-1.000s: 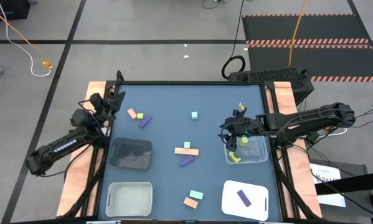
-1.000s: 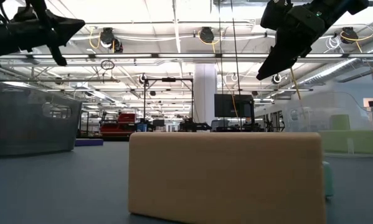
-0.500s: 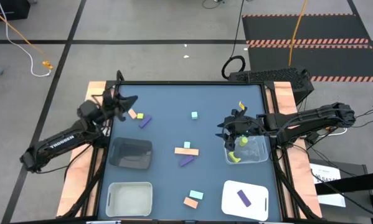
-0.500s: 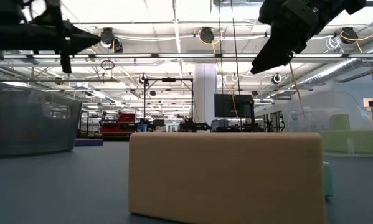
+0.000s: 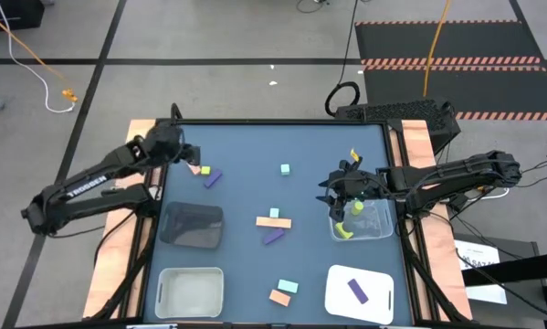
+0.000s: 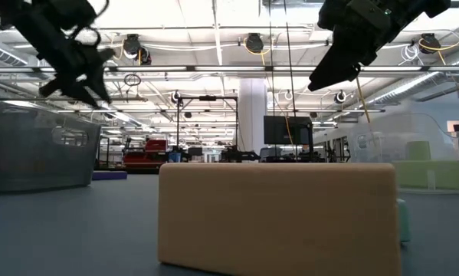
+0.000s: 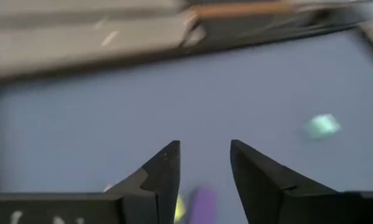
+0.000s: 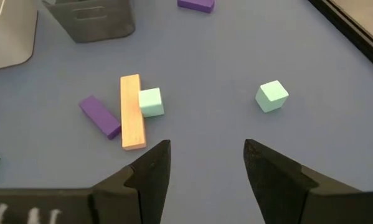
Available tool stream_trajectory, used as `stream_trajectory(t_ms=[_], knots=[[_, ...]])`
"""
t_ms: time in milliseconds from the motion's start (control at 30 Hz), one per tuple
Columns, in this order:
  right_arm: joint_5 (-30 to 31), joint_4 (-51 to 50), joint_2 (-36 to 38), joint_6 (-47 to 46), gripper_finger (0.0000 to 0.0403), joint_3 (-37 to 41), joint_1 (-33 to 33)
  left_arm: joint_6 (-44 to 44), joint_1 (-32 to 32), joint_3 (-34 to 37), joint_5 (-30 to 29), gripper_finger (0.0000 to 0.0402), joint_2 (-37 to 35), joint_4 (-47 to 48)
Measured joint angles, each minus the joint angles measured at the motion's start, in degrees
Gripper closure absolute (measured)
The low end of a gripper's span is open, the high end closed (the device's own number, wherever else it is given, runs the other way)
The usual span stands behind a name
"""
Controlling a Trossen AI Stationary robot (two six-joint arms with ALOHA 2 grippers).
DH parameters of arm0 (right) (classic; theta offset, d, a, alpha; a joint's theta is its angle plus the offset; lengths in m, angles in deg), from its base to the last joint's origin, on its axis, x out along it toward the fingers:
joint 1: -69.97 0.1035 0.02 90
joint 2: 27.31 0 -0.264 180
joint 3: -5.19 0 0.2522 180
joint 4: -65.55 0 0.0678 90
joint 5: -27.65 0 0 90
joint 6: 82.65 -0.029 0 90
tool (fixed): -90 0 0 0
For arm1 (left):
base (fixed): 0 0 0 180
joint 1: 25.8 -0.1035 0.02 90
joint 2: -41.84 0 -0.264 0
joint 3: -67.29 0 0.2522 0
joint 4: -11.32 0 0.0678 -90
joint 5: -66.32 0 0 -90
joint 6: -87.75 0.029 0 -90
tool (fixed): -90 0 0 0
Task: Sort & place blocks by color
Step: Put the top brown block into the black bin
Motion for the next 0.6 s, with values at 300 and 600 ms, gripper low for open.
stream_trajectory(t_ms=[300, 600], knots=[[0.0, 0.0, 0.0, 5.6, 0.0211, 0.0, 0.0, -20.7, -0.3, 1.5, -1.9, 0.0265, 12.1, 10.2], [0.0, -0.6, 0.0, 7.7, 0.0211, 0.0, 0.0, -35.3, -0.3, 1.7, -6.6, 0.0270, 22.9, 9.2]])
